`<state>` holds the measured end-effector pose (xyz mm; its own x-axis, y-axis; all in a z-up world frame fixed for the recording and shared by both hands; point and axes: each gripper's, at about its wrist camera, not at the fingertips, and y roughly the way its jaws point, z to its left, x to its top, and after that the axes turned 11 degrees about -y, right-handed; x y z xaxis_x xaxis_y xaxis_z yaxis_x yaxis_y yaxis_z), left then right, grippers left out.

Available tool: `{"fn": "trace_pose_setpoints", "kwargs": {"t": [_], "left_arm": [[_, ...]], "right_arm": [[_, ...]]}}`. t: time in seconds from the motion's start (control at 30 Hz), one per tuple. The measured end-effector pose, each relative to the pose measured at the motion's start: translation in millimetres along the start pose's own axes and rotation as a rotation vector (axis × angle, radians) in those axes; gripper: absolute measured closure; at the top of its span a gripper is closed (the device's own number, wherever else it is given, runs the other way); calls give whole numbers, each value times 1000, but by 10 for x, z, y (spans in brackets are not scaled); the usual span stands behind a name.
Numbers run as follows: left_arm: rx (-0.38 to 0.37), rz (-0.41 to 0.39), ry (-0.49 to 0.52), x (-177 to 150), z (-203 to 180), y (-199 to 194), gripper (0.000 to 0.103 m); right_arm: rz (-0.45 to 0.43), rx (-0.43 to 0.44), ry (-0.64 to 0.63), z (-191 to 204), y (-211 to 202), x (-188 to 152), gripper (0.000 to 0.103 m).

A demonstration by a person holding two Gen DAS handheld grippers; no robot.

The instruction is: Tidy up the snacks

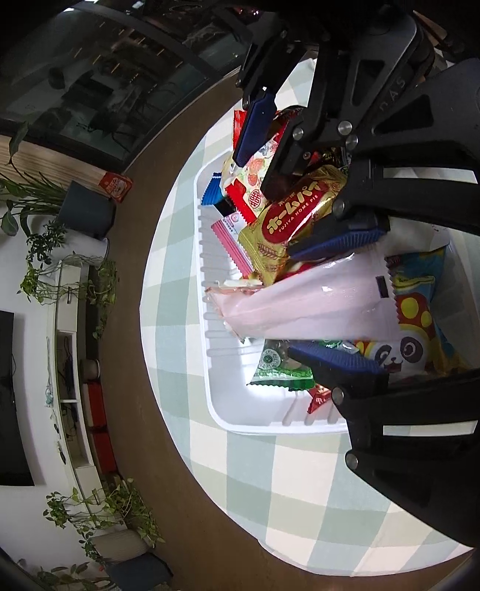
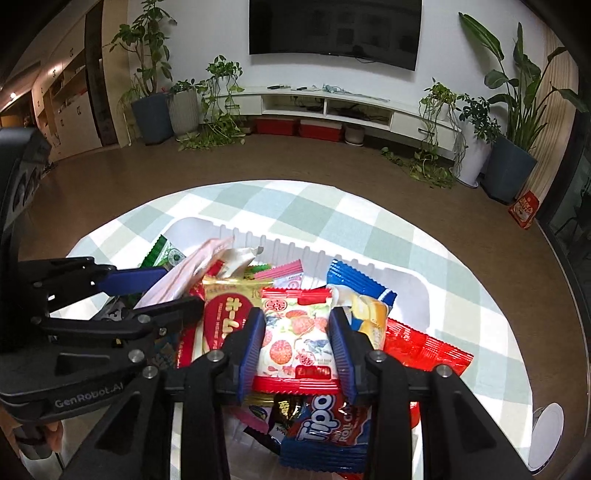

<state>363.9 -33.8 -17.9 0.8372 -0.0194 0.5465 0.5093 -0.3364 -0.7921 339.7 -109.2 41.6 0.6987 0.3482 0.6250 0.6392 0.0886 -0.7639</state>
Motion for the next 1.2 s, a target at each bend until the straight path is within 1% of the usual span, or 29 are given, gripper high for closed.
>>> {"fn": "trace_pose_setpoints", "kwargs": {"t": [0.1, 0.2, 0.23, 0.3, 0.37, 0.53, 0.63, 0.67, 0.7, 0.77, 0.8, 0.87, 0.97, 1.03, 1.1, 1.13, 1.17, 1.2], "left_arm": [[-4, -7, -3, -19, 3, -40, 56], [-1, -19, -6, -25, 9, -73, 49], [-2, -25, -10, -35, 17, -100, 46], [-7, -32, -16, -40, 30, -136, 44], [-12, -42, -22, -45, 30, -179, 40], [-19, -65, -16, -100, -14, -297, 36], [-14, -88, -35, -169, -31, -448, 21], [-20, -102, -44, -193, -30, -512, 16], [-24, -121, -55, -225, -30, -602, 13], [-19, -163, -71, -286, -42, -763, 4], [-13, -187, -78, -318, -44, -845, 1], [-3, -246, -98, -422, -56, -1057, 0], [32, -279, -92, -625, -128, -1299, 0], [36, -289, -82, -830, -184, -1454, 0], [31, -317, -97, -1037, -205, -1607, 0], [10, -315, -113, -1184, -206, -1696, 0], [-7, -294, -111, -1275, -219, -1736, 0], [-6, -278, -102, -1379, -241, -1786, 0]], "right_arm": [[3, -6, -6, 23, 2, 0, 63], [0, -21, -7, 27, -42, 4, 62], [-5, -25, -6, 20, -66, -1, 60], [-15, -41, -2, 0, -113, -7, 49], [-28, -50, 4, -26, -161, -21, 43], [-65, -62, 9, -56, -345, -67, 35], [-105, -68, 33, -73, -538, -114, 30], [-125, -66, 49, -81, -627, -147, 25], [-138, -66, 57, -81, -683, -167, 17], [-174, -86, 66, -54, -860, -248, 11], [-181, -91, 67, -43, -907, -272, 9], [-188, -98, 79, -17, -1024, -355, 6], [-189, -108, 101, 25, -1191, -521, 5], [-192, -114, 133, 35, -1319, -661, 4], [-202, -115, 167, 41, -1458, -810, 4], [-207, -119, 181, 50, -1538, -890, 4], [-213, -120, 192, 65, -1612, -970, 4], [-221, -118, 204, 81, -1686, -1055, 4]]}}
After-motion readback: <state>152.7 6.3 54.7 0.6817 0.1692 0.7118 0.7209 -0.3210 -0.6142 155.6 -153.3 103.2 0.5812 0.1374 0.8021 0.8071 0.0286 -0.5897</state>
